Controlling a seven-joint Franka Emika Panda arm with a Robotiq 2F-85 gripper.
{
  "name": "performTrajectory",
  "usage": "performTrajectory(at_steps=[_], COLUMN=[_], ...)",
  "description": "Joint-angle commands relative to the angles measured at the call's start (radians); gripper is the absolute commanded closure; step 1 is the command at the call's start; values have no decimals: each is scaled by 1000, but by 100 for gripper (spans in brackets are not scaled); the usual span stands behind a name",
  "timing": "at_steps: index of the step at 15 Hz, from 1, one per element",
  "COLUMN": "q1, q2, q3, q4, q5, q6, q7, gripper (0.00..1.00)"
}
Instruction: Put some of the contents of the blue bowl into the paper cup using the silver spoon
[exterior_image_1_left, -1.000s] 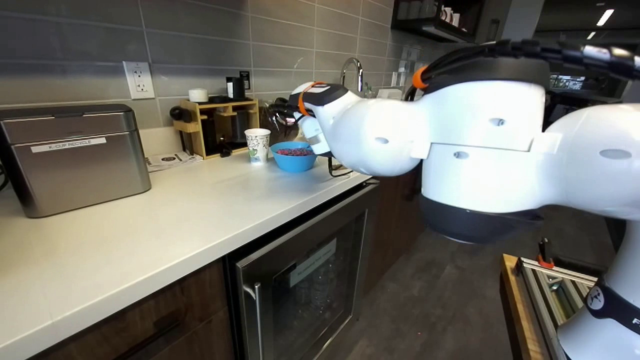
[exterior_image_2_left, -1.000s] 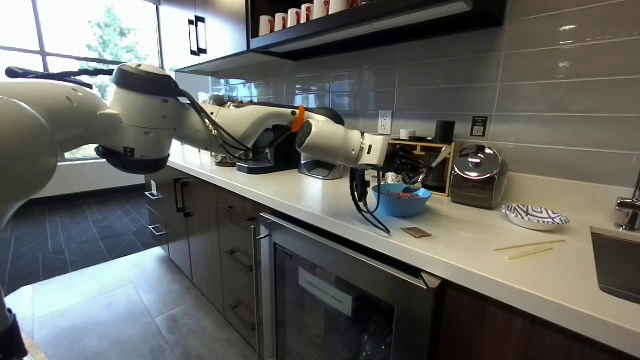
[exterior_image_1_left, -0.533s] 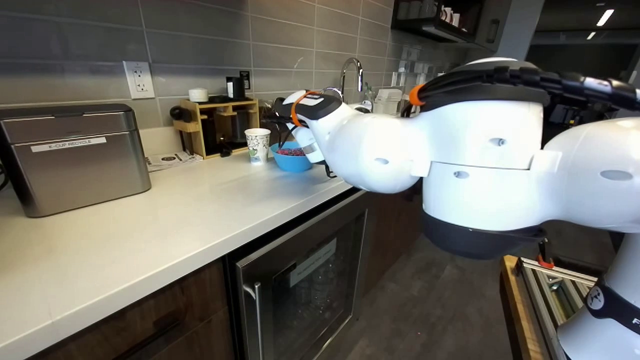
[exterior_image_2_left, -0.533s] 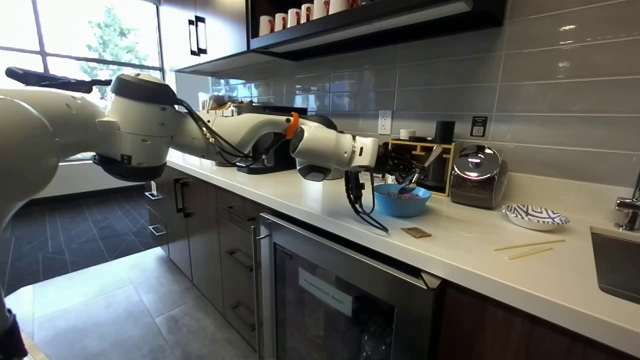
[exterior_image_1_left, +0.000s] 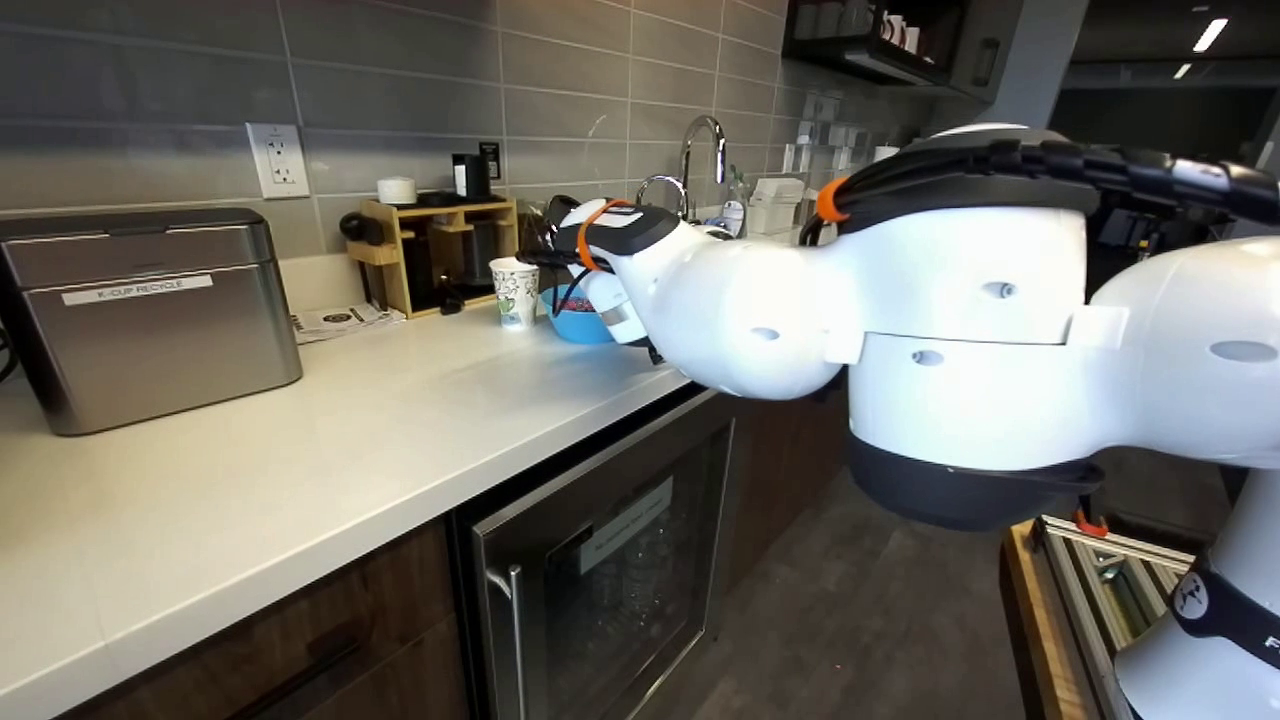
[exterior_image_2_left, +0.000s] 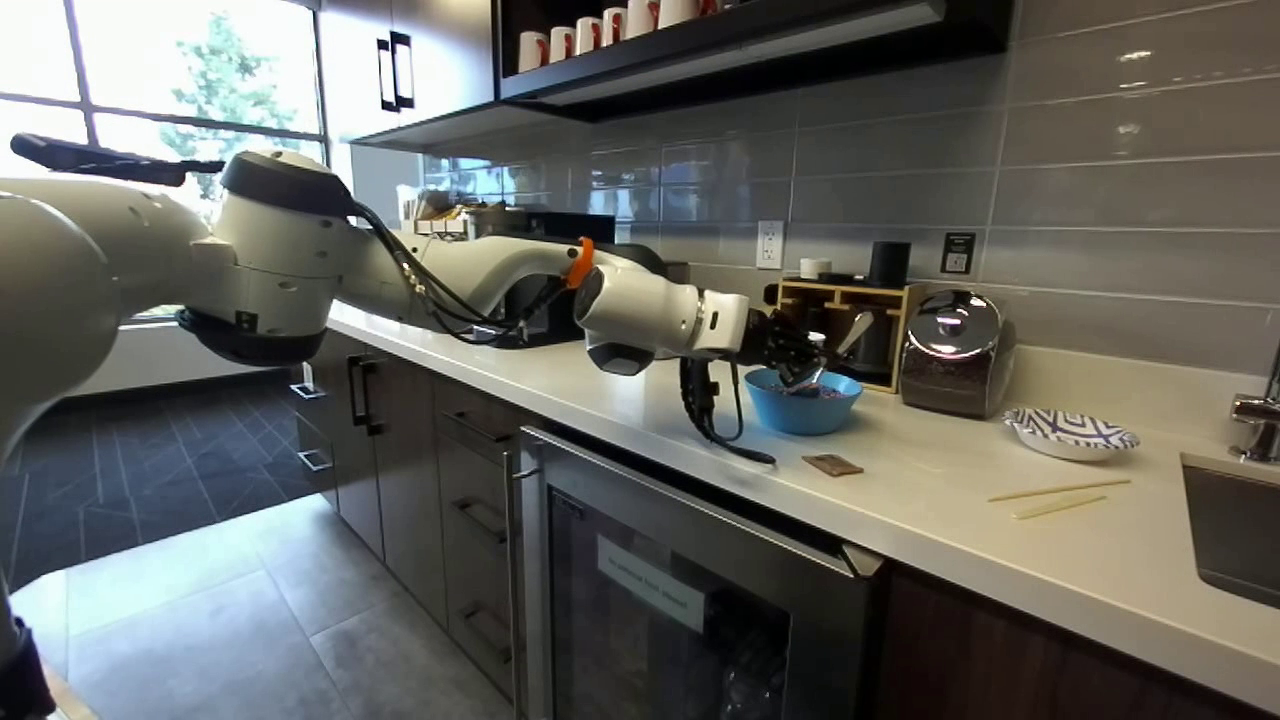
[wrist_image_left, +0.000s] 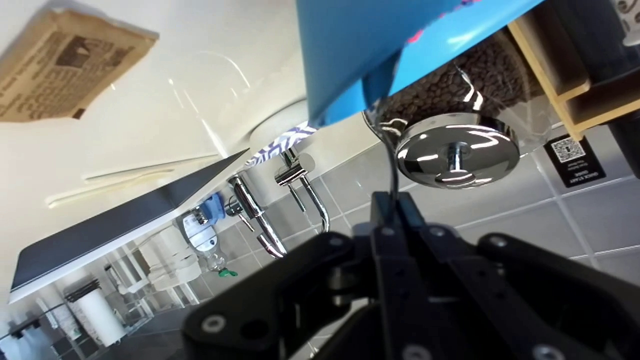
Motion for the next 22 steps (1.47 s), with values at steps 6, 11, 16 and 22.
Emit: performTrajectory(at_steps=[6, 11, 16, 22], q1=[13, 11, 8, 28], q2=[-63, -84, -96, -89], q3=[61, 66, 66, 45], q4=[-59, -76, -85, -114], q5=[-8, -9, -7, 0], q6=[-75, -119, -140, -168], q7=[-2, 1, 3, 2], gripper=[100, 100, 75, 34])
